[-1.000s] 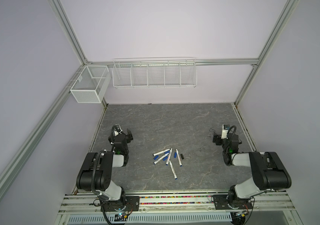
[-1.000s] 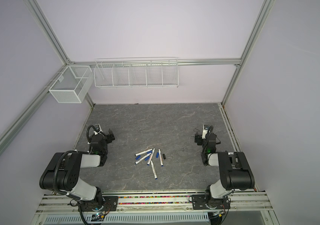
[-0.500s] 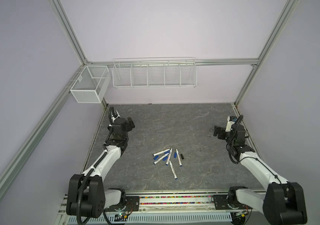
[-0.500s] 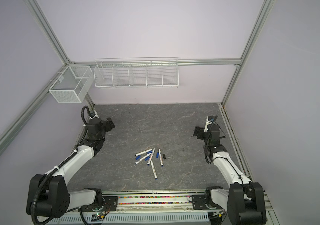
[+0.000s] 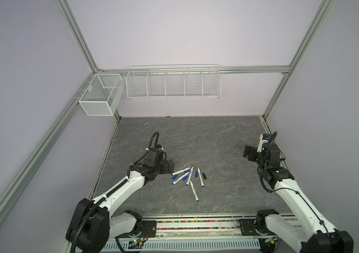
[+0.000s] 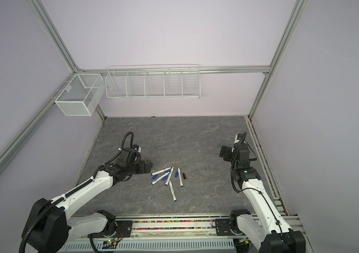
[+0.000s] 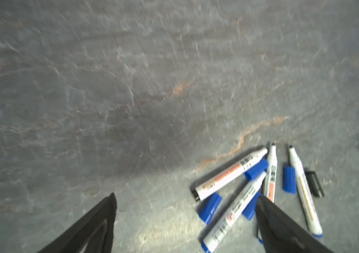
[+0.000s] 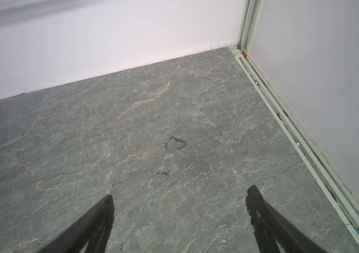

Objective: Insert the pens into the pen caps
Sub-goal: 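Move the left gripper over the marker pile while the right arm rises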

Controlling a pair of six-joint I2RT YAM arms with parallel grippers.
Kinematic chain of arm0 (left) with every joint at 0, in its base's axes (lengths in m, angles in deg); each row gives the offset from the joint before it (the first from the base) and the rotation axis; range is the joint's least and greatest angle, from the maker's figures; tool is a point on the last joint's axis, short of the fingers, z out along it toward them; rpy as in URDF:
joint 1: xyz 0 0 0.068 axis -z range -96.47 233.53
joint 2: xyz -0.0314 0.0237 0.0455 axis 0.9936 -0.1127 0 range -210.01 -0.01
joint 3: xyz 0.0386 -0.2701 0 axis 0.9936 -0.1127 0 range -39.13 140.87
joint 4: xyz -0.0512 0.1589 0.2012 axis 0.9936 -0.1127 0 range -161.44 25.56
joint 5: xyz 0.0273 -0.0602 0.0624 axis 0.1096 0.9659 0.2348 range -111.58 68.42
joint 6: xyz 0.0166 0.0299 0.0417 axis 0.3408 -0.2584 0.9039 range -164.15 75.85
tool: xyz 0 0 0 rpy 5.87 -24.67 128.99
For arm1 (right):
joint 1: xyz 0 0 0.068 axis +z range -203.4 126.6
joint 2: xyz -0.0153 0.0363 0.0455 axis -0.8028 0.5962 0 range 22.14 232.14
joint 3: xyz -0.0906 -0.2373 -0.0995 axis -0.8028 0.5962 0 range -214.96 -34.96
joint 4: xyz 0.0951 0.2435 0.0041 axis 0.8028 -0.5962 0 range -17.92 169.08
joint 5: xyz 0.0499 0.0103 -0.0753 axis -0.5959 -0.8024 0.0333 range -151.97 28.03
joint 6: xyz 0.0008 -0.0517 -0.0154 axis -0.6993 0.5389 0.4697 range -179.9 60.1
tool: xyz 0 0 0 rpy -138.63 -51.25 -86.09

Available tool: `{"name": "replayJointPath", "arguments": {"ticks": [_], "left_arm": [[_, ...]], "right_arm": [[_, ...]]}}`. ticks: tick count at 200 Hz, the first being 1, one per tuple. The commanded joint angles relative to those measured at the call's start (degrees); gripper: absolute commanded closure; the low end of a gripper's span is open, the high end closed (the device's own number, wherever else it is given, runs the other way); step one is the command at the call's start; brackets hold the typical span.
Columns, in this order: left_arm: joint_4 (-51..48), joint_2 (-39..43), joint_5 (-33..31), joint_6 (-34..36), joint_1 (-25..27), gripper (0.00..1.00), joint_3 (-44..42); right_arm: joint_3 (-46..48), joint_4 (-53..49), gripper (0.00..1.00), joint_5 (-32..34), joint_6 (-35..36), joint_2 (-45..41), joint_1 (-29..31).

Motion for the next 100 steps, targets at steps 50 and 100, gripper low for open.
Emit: {"name": "replayJointPath", "arguments": {"ticks": [50,100], "left_arm": [[-11.1,-12.9,-1.6,6.5,7.5,0.1,10.9],[-11.8,-16.2,-2.3,8.9,7.5,0.25,13.6]], "right_arm": [[-2.3,-4.2,0.03,2.5,-0.1,1.3,-0.4],[-2.5,-5.1,0.02,3.8,-0.3,1.4,-0.5]]}}
